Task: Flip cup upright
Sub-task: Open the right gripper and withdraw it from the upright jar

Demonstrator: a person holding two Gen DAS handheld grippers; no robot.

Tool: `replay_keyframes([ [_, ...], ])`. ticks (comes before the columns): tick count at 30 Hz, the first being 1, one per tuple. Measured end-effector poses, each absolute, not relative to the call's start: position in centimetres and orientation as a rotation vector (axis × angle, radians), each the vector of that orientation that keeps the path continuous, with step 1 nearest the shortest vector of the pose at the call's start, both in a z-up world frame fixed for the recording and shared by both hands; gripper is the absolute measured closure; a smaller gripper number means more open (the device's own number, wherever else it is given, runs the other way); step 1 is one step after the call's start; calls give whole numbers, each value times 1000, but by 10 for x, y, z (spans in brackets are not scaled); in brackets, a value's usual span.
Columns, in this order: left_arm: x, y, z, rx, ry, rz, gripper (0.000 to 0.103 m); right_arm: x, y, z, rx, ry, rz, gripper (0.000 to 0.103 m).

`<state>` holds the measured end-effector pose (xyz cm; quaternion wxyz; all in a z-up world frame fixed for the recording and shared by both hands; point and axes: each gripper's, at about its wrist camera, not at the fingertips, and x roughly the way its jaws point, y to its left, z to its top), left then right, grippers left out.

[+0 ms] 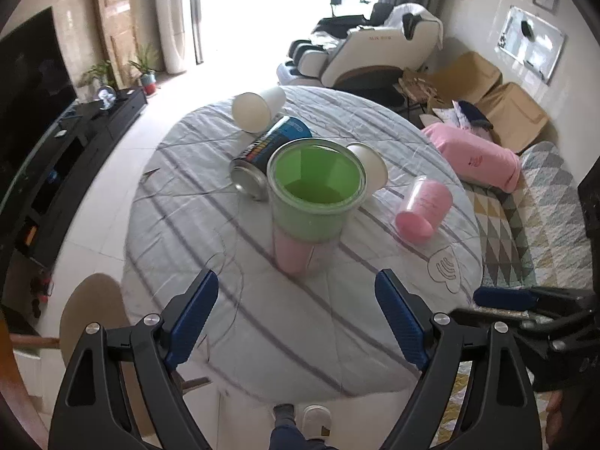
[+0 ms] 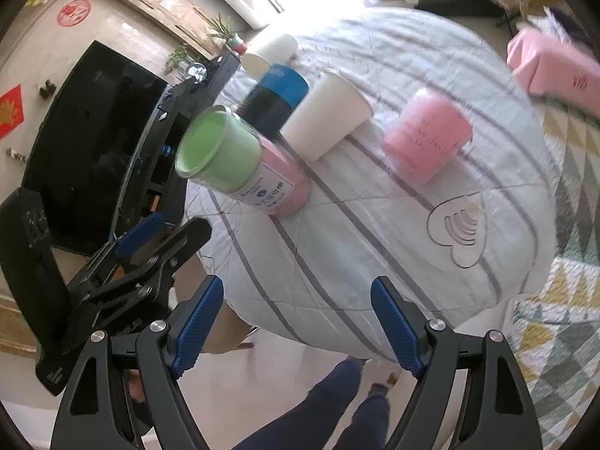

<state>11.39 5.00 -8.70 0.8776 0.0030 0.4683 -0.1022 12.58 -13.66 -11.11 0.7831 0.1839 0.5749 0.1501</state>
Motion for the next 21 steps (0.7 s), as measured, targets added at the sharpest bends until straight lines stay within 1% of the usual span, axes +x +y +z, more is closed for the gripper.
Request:
replay_keyframes([
  [2,100,54,-78,3,962,-201,14,115,-133,-100,342,1206,307,21],
  [3,93,56,-73,2,954,-191,11,110,-132,-96,322,1192,296,21],
  [5,79,62,-63,3,924,-173,9,100,-129,-86,281,1148,274,21],
  [8,66,68,-52,2,902,-160,7,88,-123,-72,211,1078,223,21],
  [12,49,74,-39,21,867,-158,3,63,-109,-50,78,940,120,21],
  [15,38,77,-34,44,849,-158,0,49,-107,-42,88,885,83,21],
  [21,4,90,-20,66,809,-172,0,16,-105,-36,149,818,-16,21],
])
